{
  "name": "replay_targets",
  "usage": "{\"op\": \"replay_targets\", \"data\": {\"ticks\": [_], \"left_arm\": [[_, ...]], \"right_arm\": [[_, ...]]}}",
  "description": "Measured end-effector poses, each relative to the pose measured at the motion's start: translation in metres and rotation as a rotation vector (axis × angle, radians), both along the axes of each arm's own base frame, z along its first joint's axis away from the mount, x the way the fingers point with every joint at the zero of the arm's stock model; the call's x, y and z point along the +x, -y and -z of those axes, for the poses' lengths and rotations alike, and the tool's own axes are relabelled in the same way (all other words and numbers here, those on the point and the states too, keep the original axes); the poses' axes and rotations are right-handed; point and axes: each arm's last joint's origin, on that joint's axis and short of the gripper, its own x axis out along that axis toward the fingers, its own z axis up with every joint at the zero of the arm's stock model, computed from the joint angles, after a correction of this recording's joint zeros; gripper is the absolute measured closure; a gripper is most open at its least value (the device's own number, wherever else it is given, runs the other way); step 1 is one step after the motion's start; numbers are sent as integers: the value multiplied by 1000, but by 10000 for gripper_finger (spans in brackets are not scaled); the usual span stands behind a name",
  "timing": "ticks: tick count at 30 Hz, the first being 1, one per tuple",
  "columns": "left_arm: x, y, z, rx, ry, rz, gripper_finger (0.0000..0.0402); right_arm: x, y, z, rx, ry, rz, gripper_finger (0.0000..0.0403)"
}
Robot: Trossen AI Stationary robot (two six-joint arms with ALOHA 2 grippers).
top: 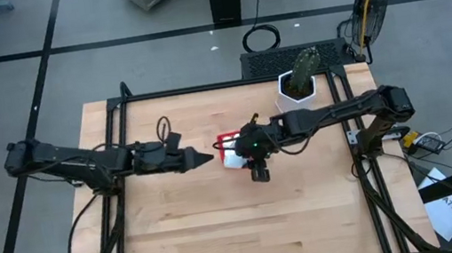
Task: Pick and place pill bottles into a basket
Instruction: Adjust the white medicine bottle in the red basket
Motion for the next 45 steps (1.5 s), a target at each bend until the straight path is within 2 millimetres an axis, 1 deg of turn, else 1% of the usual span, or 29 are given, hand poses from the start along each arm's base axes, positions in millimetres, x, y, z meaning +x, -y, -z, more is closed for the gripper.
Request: {"op": "replay_targets", "data": {"ticks": [7,11,13,16,21,23,25,31,34,39,42,45], "left_arm": [[24,1,15,-58,37,15,66],[35,1,23,-97,48,36,66],[38,1,28,-107,37,40,66],[42,2,30,-113,50,56,66],[43,3,34,-144,30,88,68],[43,3,34,-145,28,92,77],[43,3,35,-143,28,85,97],[44,0,34,-141,36,76,186],[44,0,33,-124,43,84,220],[44,-1,33,-130,41,112,223],[44,-2,33,-129,44,125,211],[42,-2,27,-106,72,139,210]], "right_arm": [[5,-8,-4,-6,71,-3,262],[6,-13,-6,-5,91,-16,259],[7,-14,-7,-4,106,-21,260],[7,-16,-7,-3,105,-24,262],[8,-15,-7,-1,113,-20,258],[8,-14,-7,-1,115,-18,258],[8,-14,-7,-3,120,-24,260],[9,-15,-7,-5,126,-31,257],[9,-15,-7,-4,126,-25,258],[9,-14,-8,-4,129,-23,257],[9,-14,-8,0,132,-24,239],[5,-13,-16,24,153,1,217]]}}
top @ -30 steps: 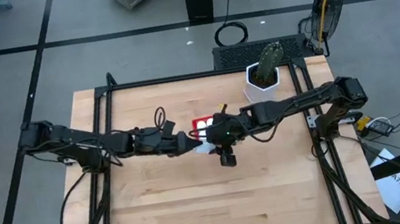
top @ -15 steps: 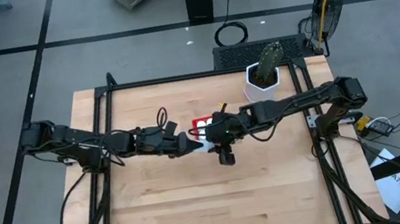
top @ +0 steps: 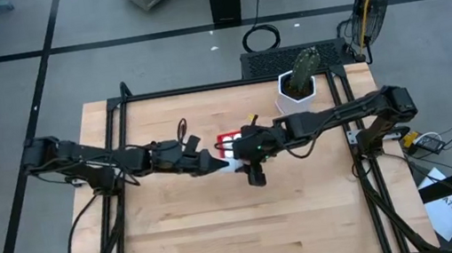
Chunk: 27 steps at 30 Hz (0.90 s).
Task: Pick and place pill bottles into a basket
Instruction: Adjust the white medicine bottle in the red basket
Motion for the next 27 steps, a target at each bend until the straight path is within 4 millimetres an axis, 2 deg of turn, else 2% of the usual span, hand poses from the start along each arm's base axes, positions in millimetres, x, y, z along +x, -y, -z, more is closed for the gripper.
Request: {"op": "replay_targets", "data": {"ticks": [3,12,19,22,27], "left_arm": [[-3,0,-7,11,28,4,224],[-21,-8,-37,106,159,-63,224],[-36,-12,-69,228,363,-121,217],[-40,-13,-74,252,389,-148,224],[-43,-13,-80,290,423,-168,224]], "right_arm": [[-8,2,-12,16,30,16,198],[-31,15,-60,135,216,132,170],[-36,36,-92,470,413,157,167],[-35,43,-98,572,449,164,164],[-35,48,-99,625,453,208,146]]}}
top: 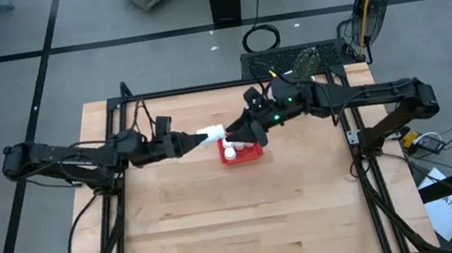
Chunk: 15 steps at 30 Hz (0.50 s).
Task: Pick and place pill bottles into a basket
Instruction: Adjust the white medicine bottle in the red basket
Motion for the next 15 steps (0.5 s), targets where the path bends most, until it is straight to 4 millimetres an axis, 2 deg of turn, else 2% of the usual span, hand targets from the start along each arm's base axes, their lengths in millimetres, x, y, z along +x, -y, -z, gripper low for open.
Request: {"op": "replay_targets", "data": {"ticks": [7,15], "left_arm": [[-1,1,-6,20,51,6,223],[-2,3,-7,26,64,8,224]], "right_arm": [[12,3,-1,70,76,-6,110],[30,4,8,111,126,-31,109]]}}
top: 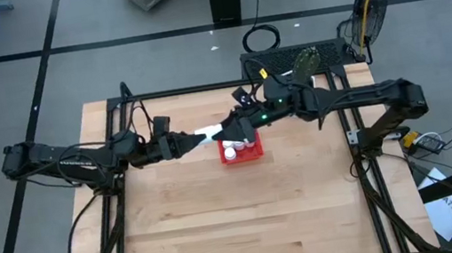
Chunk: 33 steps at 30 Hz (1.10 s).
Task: Pick and place pill bottles into a basket
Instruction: Adjust the white medicine bottle in the red basket
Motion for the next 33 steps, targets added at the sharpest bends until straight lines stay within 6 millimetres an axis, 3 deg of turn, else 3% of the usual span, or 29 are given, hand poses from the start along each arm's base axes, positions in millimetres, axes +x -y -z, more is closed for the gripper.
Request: {"op": "replay_targets", "data": {"ticks": [6,13,18,27,33], "left_arm": [[0,0,-1,-3,9,3,223],[0,1,-2,4,16,20,215],[0,0,-2,11,13,23,209],[-16,-9,-12,111,39,77,114],[-34,-16,-17,152,-12,61,79]], "right_arm": [[1,1,-2,1,23,3,144],[0,1,-1,-2,23,-11,246],[0,1,-1,-4,21,-14,247],[-12,-2,-5,-14,-42,-33,247],[-25,1,4,-49,-214,10,247]]}}
